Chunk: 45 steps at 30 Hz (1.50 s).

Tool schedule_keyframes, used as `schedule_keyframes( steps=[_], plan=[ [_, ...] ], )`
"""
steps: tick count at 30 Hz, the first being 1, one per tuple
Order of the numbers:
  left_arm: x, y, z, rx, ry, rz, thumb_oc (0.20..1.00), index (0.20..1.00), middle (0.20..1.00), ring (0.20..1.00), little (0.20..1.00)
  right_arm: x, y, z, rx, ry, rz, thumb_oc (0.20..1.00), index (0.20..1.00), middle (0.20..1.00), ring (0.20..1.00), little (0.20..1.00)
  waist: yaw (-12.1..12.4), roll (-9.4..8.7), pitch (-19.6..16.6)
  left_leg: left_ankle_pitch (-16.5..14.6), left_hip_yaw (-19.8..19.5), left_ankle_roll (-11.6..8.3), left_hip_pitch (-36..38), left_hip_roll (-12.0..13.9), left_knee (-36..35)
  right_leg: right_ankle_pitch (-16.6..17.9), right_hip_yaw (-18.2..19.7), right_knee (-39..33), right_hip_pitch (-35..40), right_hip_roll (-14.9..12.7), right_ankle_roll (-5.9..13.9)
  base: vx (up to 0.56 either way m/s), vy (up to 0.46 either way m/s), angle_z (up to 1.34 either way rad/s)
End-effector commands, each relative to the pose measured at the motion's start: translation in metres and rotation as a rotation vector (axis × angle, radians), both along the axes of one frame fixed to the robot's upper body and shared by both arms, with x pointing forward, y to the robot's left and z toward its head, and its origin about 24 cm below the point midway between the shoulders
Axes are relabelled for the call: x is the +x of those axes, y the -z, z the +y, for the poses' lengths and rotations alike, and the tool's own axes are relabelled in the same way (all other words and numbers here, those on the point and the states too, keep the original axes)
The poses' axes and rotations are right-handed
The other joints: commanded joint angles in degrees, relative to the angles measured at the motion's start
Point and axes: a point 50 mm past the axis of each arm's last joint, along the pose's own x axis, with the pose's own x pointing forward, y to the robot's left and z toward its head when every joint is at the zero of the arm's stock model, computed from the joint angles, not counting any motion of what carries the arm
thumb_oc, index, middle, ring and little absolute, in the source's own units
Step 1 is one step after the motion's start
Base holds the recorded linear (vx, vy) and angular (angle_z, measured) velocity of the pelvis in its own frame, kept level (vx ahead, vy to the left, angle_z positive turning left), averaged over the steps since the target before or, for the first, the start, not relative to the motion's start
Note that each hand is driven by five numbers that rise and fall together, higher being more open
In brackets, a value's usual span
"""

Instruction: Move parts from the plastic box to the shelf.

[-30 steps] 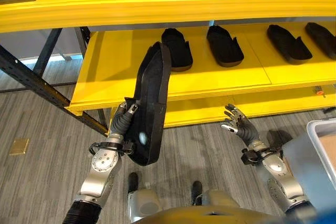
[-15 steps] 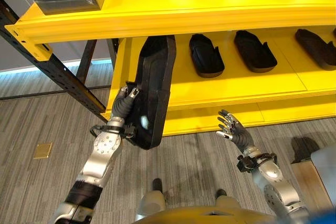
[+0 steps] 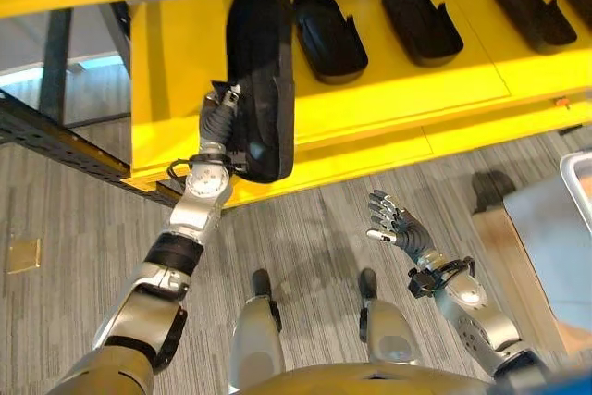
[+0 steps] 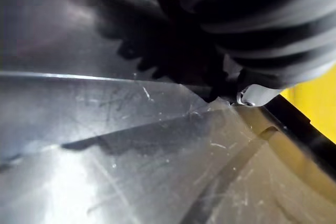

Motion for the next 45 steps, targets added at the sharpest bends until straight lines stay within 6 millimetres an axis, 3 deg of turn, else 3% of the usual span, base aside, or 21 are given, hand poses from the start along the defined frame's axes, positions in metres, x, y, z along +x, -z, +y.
schedule_keyframes(
  steps=[1, 10, 11, 17, 29, 36, 40, 41, 44, 45],
  plan=[
    [0.007, -0.062, 0.020, -0.015, -0.078, -0.225, 0.200, 0.200, 0.200, 0.200, 0.200, 0.004, -0.027, 0.007, 0.062, -0.036, -0.118, 1.000, 1.000, 1.000, 1.000, 1.000, -0.1, -0.50, -1.3, -2.2, -2.5, -1.80, -3.0, 2.5, 5.8, -2.9, 0.9, 2.9, 1.5, -2.1, 0.73, -0.04, 0.019, -0.08],
    [0.013, -0.104, 0.057, -0.039, -0.207, -0.287, 0.200, 0.200, 0.200, 0.200, 0.200, 0.000, -0.022, 0.009, 0.064, -0.055, -0.094, 1.000, 1.000, 1.000, 1.000, 1.000, -0.7, -1.01, -0.6, -3.1, -2.7, -1.53, -6.0, 2.8, 7.7, -2.8, 1.5, 4.7, -1.8, -1.7, 1.17, -0.01, 0.010, -0.03],
    [0.014, -0.117, 0.065, -0.008, -0.235, -0.292, 0.200, 0.200, 0.200, 0.200, 0.200, -0.001, -0.021, 0.008, 0.059, -0.062, -0.089, 1.000, 1.000, 1.000, 1.000, 1.000, -0.8, -1.14, -0.5, -3.2, -2.8, -1.52, -6.6, 2.9, 8.3, -2.7, 1.5, 4.9, -2.3, -1.7, 1.38, 0.00, 0.000, 0.00],
    [0.019, -0.137, 0.086, 0.060, -0.299, -0.244, 0.200, 0.200, 0.200, 0.200, 0.200, -0.002, -0.021, 0.006, 0.054, -0.083, -0.086, 1.000, 1.000, 1.000, 1.000, 1.000, -1.2, -1.21, -0.3, -3.8, -2.7, -1.45, -8.0, 3.2, 9.4, -2.6, 1.5, 5.3, -3.2, -1.5, 1.83, 0.00, 0.006, 0.02],
    [0.018, -0.161, 0.118, 0.024, -0.411, -0.161, 0.200, 0.200, 0.200, 0.200, 0.200, -0.003, -0.020, 0.004, 0.075, -0.081, -0.070, 1.000, 1.000, 1.000, 1.000, 1.000, -2.3, -1.72, -0.4, -4.9, -2.4, -0.92, -11.7, 3.6, 12.1, -1.5, 1.9, 5.1, -5.8, -1.5, 2.67, 0.00, 0.013, -0.01],
    [0.015, -0.168, 0.126, -0.088, -0.431, -0.182, 0.200, 0.200, 0.200, 0.200, 0.200, -0.004, -0.019, 0.005, 0.091, -0.075, -0.063, 1.000, 1.000, 1.000, 1.000, 1.000, -2.7, -2.05, -0.9, -5.5, -2.1, -0.75, -13.5, 3.7, 13.2, -0.8, 2.2, 4.4, -7.0, -1.5, 2.94, 0.00, 0.007, -0.01],
    [0.014, -0.162, 0.130, -0.179, -0.429, -0.188, 0.200, 0.200, 0.200, 0.200, 0.200, -0.006, -0.017, 0.004, 0.084, -0.069, -0.053, 1.000, 1.000, 1.000, 1.000, 1.000, -2.7, -2.13, -1.2, -6.0, -2.1, -0.58, -14.4, 3.8, 14.1, -0.6, 2.5, 4.3, -7.7, -1.5, 3.02, 0.03, 0.016, -0.04],
    [0.014, -0.161, 0.130, -0.198, -0.429, -0.194, 0.200, 0.200, 0.200, 0.200, 0.200, -0.007, -0.016, 0.003, 0.081, -0.067, -0.048, 1.000, 1.000, 1.000, 1.000, 1.000, -2.6, -2.02, -1.4, -7.6, -2.2, -1.01, -13.9, 4.0, 14.4, -1.6, 2.4, 4.4, -7.1, -1.4, 3.19, 0.10, 0.015, -0.07],
    [0.014, -0.157, 0.133, -0.282, -0.426, -0.197, 0.200, 0.200, 0.200, 0.200, 0.200, -0.008, -0.014, 0.003, 0.080, -0.068, -0.036, 1.000, 1.000, 1.000, 1.000, 1.000, -2.9, -2.25, -1.5, -6.5, -1.9, -0.50, -15.2, 3.9, 14.9, -0.6, 2.8, 4.3, -8.3, -1.5, 2.97, -0.02, 0.014, -0.11],
    [0.014, -0.156, 0.133, -0.282, -0.426, -0.195, 0.200, 0.200, 0.200, 0.200, 0.200, -0.009, -0.014, 0.003, 0.080, -0.068, -0.034, 1.000, 1.000, 1.000, 1.000, 1.000, -2.8, -2.11, -1.8, -8.0, -2.2, -0.91, -14.6, 4.0, 15.0, -1.6, 2.8, 4.4, -7.8, -1.4, 3.14, 0.00, 0.020, -0.04]
  ],
)
